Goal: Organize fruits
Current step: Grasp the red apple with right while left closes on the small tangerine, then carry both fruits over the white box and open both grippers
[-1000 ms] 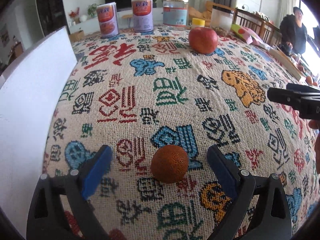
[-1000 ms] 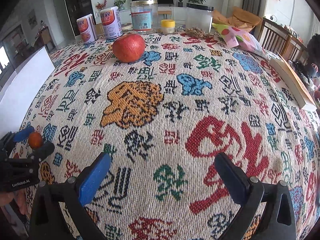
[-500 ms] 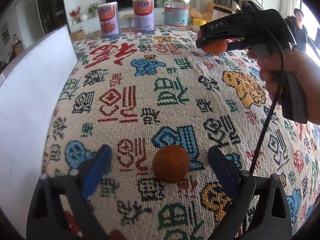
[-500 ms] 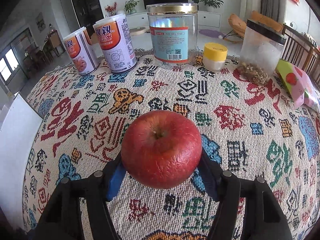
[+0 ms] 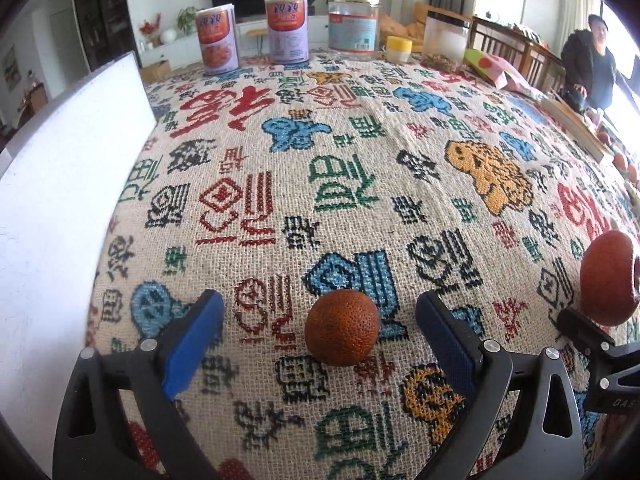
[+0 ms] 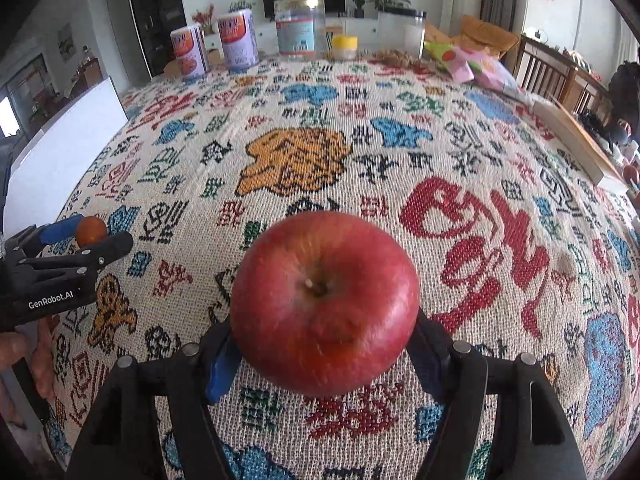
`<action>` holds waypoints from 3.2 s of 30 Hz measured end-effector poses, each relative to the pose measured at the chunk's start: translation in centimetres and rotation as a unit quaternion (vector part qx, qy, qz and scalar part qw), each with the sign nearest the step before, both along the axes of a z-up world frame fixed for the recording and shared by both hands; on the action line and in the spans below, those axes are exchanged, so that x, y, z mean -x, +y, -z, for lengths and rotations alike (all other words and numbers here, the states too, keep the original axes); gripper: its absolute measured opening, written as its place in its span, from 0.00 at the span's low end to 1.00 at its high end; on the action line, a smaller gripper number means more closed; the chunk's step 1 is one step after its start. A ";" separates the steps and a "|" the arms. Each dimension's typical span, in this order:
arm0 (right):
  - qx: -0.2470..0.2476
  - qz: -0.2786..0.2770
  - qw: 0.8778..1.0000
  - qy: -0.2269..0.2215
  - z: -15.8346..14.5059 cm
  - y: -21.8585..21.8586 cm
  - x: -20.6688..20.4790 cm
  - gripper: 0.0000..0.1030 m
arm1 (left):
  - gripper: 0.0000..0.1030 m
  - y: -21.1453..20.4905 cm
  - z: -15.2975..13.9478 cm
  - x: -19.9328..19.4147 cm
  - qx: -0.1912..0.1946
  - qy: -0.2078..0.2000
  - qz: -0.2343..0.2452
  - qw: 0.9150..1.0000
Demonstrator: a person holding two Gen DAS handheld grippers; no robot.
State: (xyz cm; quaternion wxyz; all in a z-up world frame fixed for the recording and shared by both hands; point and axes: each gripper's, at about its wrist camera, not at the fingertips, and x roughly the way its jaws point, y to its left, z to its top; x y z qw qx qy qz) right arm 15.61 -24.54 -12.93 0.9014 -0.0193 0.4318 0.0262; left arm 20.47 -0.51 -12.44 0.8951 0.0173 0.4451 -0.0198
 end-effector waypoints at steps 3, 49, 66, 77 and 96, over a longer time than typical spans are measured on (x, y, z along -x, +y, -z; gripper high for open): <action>0.015 0.021 0.999 0.023 0.3 -0.1 -0.9 1.00 | 0.96 0.0 -0.1 0.0 0.000 0.000 0.000 1.000; -0.003 0.024 0.999 0.024 0.5 -0.8 -0.8 1.00 | 0.96 0.0 0.0 0.0 0.000 0.000 -0.001 1.000; -0.025 0.017 0.999 0.015 0.3 -1.0 -0.4 1.00 | 0.96 2.1 -0.9 1.3 0.101 0.018 0.053 0.993; -0.056 0.011 0.998 0.010 -1.7 -0.8 -0.7 0.94 | 0.26 1.7 -1.3 1.8 0.048 0.015 0.034 0.998; -0.180 -0.341 0.918 0.086 -13.8 28.0 3.7 0.66 | 0.27 28.6 -15.2 15.8 0.155 -0.022 -0.188 0.970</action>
